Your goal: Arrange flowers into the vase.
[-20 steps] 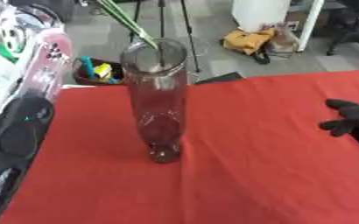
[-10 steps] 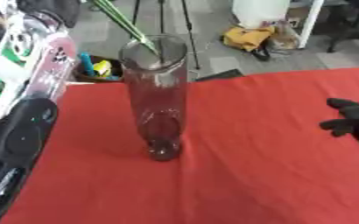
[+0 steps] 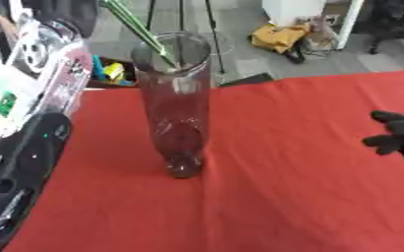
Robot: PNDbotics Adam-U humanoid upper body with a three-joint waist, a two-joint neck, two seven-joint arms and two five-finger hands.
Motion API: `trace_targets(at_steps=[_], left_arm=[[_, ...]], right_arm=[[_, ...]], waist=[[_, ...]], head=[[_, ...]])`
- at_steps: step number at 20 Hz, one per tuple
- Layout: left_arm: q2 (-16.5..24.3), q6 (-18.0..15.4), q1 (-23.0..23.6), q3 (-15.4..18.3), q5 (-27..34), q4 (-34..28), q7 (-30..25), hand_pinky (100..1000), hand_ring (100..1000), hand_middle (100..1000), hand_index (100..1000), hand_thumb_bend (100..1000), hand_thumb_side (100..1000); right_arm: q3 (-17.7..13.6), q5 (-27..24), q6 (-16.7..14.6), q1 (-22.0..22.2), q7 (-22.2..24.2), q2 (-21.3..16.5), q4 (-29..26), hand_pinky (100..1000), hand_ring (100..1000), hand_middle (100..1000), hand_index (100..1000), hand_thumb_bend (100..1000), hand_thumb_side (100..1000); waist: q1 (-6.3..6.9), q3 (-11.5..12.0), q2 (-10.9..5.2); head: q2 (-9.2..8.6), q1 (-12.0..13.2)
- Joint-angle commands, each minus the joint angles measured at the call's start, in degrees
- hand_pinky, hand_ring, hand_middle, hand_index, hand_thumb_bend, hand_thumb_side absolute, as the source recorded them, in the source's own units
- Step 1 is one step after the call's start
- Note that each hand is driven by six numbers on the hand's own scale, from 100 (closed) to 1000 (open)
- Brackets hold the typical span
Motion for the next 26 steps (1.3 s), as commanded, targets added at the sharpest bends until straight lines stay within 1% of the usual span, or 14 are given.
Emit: trace_targets(at_steps=[1,7,8,14,15,16,17,18,20,21,23,24,25,26], left_arm=[[0.43,-0.25,-0.92,-0.13,-0.62,0.2,-0.57,100,100,100,100,249,658],[0.19,-0.69,-1.15,-0.24,-0.69,1.21,-2.11,100,100,100,100,232,664],[0.17,-0.71,-1.18,-0.25,-0.64,1.35,-2.28,100,100,100,100,238,678],[0.13,-0.89,-1.36,-0.17,-0.66,2.23,-2.38,100,100,100,100,251,689],[0.11,-0.92,-1.39,-0.17,-0.67,2.41,-2.34,100,100,100,100,258,691],[0.09,-0.97,-1.42,-0.15,-0.71,2.61,-2.29,100,100,100,102,301,701],[0.07,-1.04,-1.48,-0.1,-0.78,2.88,-2.2,100,100,100,103,306,703],[0.09,-1.15,-1.55,-0.07,-1.0,3.16,-2.17,100,100,100,113,351,705],[0.13,-1.4,-1.61,0.0,-1.68,3.65,-2.13,100,100,100,122,373,711],[0.15,-1.48,-1.61,0.03,-2.1,3.9,-2.07,100,100,100,140,367,736],[0.27,-1.58,-1.57,0.04,-3.5,4.33,-1.95,100,100,100,162,357,757],[0.32,-1.63,-1.55,0.06,-4.47,4.51,-1.9,100,100,100,168,342,770],[0.33,-1.74,-1.55,0.11,-5.63,4.71,-1.76,100,100,100,180,319,803],[0.29,-1.85,-1.55,0.14,-6.66,4.89,-1.56,100,100,100,180,319,803]], right_arm=[[-0.12,-0.61,-0.17,-0.4,0.22,-0.64,-1.13,686,861,486,732,100,1000],[-0.09,-0.82,-0.08,-0.32,0.34,-0.68,-1.13,687,864,484,732,100,1000],[-0.08,-0.87,-0.05,-0.3,0.36,-0.68,-1.13,687,864,484,732,100,1000],[0.0,-1.13,0.05,-0.09,0.62,-0.66,-1.13,688,866,483,732,100,1000],[0.01,-1.17,0.07,-0.08,0.64,-0.66,-1.13,688,866,483,732,100,1000],[0.04,-1.2,0.08,-0.07,0.67,-0.65,-1.13,688,866,483,732,100,1000],[0.06,-1.24,0.1,-0.03,0.71,-0.64,-1.13,688,866,482,732,100,1000],[0.06,-1.26,0.15,0.04,0.73,-0.63,-1.13,688,866,482,732,100,1000],[0.04,-1.3,0.2,0.15,0.75,-0.62,-1.13,688,867,482,733,100,1000],[0.04,-1.31,0.23,0.19,0.76,-0.62,-1.13,689,867,482,733,100,1000],[0.02,-1.34,0.22,0.24,0.77,-0.6,-1.13,689,867,482,733,100,1000],[0.01,-1.35,0.22,0.28,0.76,-0.6,-1.13,689,867,482,733,100,1000],[0.01,-1.36,0.23,0.3,0.76,-0.59,-1.13,688,866,481,733,100,1000],[0.01,-1.38,0.23,0.31,0.75,-0.57,-1.13,688,866,481,733,100,1000]], waist=[[-0.18,-0.2,-1.07],[-0.18,-0.47,-0.37],[-0.17,-0.5,-0.28],[-0.08,-0.73,0.07],[-0.06,-0.75,0.09],[-0.04,-0.78,0.12],[-0.01,-0.81,0.14],[0.01,-0.83,0.15],[0.04,-0.83,0.15],[0.06,-0.83,0.13],[0.11,-0.81,0.08],[0.14,-0.81,0.06],[0.15,-0.83,0.04],[0.16,-0.84,0.03]], head=[[-1.18,0.21],[-1.61,0.36],[-1.67,0.38],[-1.92,0.61],[-1.94,0.62],[-1.96,0.65],[-1.95,0.68],[-1.91,0.71],[-1.8,0.76],[-1.7,0.77],[-1.6,0.76],[-1.62,0.75],[-1.66,0.76],[-1.68,0.78]])
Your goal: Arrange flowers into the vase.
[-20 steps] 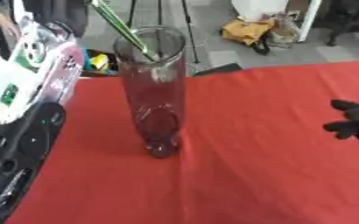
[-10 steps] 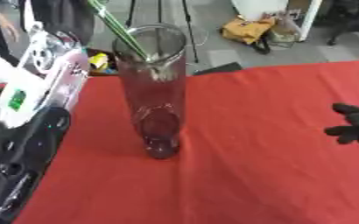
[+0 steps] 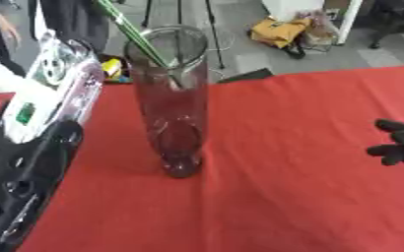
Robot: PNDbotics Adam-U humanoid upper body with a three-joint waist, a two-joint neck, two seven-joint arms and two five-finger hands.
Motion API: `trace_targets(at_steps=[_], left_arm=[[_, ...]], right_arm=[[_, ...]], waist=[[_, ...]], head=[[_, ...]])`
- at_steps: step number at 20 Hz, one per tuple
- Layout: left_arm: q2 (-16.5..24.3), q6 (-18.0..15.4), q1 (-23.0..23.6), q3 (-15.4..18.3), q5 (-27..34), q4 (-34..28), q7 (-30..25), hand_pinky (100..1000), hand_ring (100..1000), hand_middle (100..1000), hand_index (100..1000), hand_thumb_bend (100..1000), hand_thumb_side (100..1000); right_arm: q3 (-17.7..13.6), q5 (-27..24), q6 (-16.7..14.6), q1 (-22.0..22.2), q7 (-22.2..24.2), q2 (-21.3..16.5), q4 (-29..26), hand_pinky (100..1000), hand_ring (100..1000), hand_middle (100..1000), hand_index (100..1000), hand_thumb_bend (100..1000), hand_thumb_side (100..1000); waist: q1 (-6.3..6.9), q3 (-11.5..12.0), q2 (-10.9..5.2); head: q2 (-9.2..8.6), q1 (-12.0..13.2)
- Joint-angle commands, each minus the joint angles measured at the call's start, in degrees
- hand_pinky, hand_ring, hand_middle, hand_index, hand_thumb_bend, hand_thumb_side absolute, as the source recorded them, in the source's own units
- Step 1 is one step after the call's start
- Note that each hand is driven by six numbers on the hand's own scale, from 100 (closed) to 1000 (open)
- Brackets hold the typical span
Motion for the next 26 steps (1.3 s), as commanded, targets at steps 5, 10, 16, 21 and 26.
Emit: trace_targets(at_steps=[5,10,16,21,26], left_arm=[[0.8,-0.73,-1.27,0.24,-6.86,1.21,2.16,100,100,100,243,188,946],[0.85,0.03,-1.02,0.15,-10.64,2.65,3.5,100,100,100,302,157,967],[0.64,1.26,-0.95,-0.25,-12.55,2.94,3.93,100,100,130,337,154,975],[0.89,2.25,-0.93,-0.83,-14.44,2.28,2.85,100,100,160,363,134,965],[1.61,3.75,-0.65,-0.82,-20.6,2.8,2.78,100,185,247,429,100,942]], right_arm=[[-0.1,-0.29,-0.06,-0.11,-0.18,-0.58,-1.13,688,866,480,732,100,1000],[-0.12,-0.28,0.03,0.07,-0.22,-0.56,-1.13,689,868,479,732,100,1000],[-0.22,-0.32,0.19,0.25,-0.24,-0.48,-1.13,690,869,479,732,100,1000],[-0.26,-0.38,0.3,0.41,-0.28,-0.38,-1.13,690,869,478,732,100,1000],[-0.36,-0.38,0.3,0.54,-0.4,-0.38,-1.13,690,869,479,732,100,1000]], waist=[[-0.12,-0.16,-1.39],[-0.11,-0.09,-1.31],[-0.11,-0.04,-1.34],[-0.02,-0.07,-1.39],[0.19,0.01,-1.53]], head=[[-0.65,0.18],[-0.42,0.07],[-0.38,0.06],[-0.44,0.01],[-0.39,-0.2]])
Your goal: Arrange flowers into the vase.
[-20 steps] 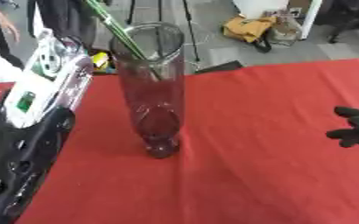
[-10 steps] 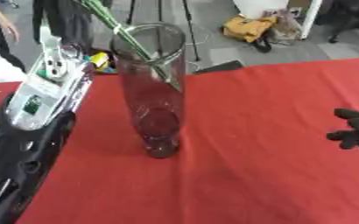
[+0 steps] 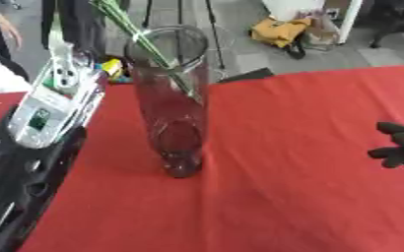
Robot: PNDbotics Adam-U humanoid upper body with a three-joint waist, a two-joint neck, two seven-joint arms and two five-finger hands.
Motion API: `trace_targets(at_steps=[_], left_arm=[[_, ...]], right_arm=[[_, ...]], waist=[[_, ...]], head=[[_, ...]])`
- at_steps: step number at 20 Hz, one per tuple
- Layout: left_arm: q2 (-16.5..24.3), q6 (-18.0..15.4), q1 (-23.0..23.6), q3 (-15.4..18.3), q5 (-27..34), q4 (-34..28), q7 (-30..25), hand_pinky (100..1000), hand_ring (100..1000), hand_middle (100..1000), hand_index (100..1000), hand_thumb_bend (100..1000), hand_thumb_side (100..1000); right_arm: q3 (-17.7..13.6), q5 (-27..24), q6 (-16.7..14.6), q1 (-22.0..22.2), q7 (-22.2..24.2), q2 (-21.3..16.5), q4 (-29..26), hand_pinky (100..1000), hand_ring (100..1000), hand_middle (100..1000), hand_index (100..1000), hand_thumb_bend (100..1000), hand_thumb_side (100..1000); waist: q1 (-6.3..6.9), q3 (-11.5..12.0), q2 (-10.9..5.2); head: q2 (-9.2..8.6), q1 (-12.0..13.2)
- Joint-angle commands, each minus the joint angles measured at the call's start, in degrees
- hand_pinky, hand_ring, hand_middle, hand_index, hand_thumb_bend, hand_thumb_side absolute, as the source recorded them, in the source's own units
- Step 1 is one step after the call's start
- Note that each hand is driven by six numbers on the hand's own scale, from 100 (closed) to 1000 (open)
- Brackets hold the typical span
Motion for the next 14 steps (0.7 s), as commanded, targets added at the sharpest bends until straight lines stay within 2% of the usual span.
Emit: trace_targets(at_steps=[1,4,8,9,10,14], left_arm=[[1.63,0.95,-0.8,-0.12,-4.79,-0.35,0.22,100,196,257,435,100,942],[1.68,1.46,-0.55,-0.25,-9.2,0.03,0.61,100,281,328,485,100,941],[1.6,1.77,-0.55,-0.38,-12.46,0.66,0.77,122,324,369,519,100,961],[1.61,1.83,-0.6,-0.42,-13.2,0.8,0.74,133,344,392,534,100,932],[1.63,1.92,-0.66,-0.45,-14.02,0.96,0.68,133,344,392,534,100,964],[1.75,2.18,-0.8,-0.48,-17.21,1.53,0.6,149,369,417,564,100,965]], right_arm=[[-0.34,-0.32,0.03,-0.24,-0.16,-0.38,-1.13,690,869,479,732,100,1000],[-0.39,-0.33,0.05,-0.12,-0.19,-0.37,-1.13,690,870,478,732,100,1000],[-0.26,-0.46,0.06,-0.1,-0.03,-0.32,-1.13,690,870,478,732,100,1000],[-0.23,-0.5,0.07,-0.09,0.01,-0.32,-1.13,690,871,478,732,100,1000],[-0.21,-0.54,0.07,-0.09,0.06,-0.31,-1.13,690,871,478,732,100,1000],[-0.17,-0.64,0.12,-0.04,0.23,-0.34,-1.13,691,871,478,732,100,1000]], waist=[[-0.14,0.04,-1.56],[-0.06,0.04,-1.6],[-0.01,-0.04,-1.59],[0.01,-0.06,-1.57],[0.04,-0.08,-1.56],[0.09,-0.12,-1.53]], head=[[-0.37,-0.15],[-0.3,-0.23],[-0.56,-0.21],[-0.64,-0.23],[-0.71,-0.24],[-0.8,-0.28]])
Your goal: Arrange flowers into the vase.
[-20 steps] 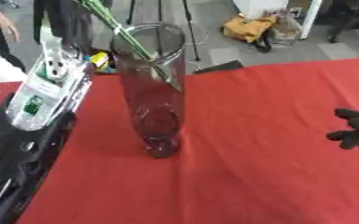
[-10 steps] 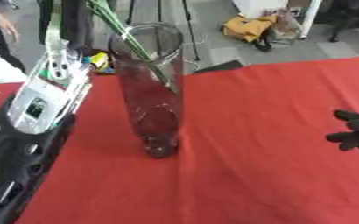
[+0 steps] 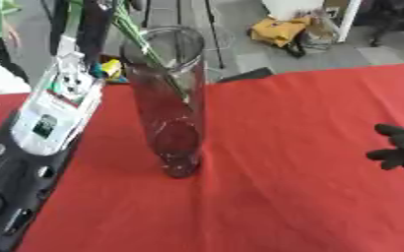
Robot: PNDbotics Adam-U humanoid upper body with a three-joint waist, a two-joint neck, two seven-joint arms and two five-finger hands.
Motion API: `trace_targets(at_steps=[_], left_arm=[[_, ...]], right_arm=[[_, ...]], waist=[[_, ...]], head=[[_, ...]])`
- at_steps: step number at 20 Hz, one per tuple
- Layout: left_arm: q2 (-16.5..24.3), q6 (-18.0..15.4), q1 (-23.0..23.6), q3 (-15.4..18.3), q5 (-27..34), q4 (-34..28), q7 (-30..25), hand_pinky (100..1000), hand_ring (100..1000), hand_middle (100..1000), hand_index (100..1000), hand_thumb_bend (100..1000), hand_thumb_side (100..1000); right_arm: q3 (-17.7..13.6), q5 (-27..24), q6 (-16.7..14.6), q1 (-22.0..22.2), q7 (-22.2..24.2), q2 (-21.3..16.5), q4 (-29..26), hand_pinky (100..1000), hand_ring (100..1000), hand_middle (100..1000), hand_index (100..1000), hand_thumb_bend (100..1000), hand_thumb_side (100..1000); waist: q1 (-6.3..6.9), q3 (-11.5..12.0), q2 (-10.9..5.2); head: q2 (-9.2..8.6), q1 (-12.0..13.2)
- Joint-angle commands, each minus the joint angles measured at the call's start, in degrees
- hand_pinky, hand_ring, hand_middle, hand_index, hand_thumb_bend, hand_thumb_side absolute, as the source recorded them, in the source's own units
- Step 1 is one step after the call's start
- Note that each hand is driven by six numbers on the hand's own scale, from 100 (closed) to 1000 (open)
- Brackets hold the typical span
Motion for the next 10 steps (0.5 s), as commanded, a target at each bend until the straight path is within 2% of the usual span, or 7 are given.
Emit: trace_targets(at_steps=[1,7,10], left_arm=[[1.67,0.31,-1.27,-0.12,-2.47,-0.2,0.15,155,380,427,576,100,967],[1.76,1.67,-1.14,-0.27,-4.68,0.15,-0.24,203,444,472,629,100,980],[1.83,2.88,-1.02,-0.39,-5.75,0.49,-1.0,256,496,511,668,100,987]], right_arm=[[-0.15,-0.41,0.08,-0.2,0.21,-0.34,-1.13,691,872,478,732,100,1000],[-0.12,-0.58,0.23,-0.11,0.36,-0.33,-1.13,691,873,477,732,100,1000],[-0.1,-0.64,0.27,-0.04,0.43,-0.32,-1.13,692,873,477,732,100,1000]], waist=[[-0.24,-0.08,-1.53],[-0.2,-0.01,-1.56],[-0.22,-0.02,-1.53]], head=[[-0.71,-0.11],[-0.47,-0.14],[-0.52,-0.15]])
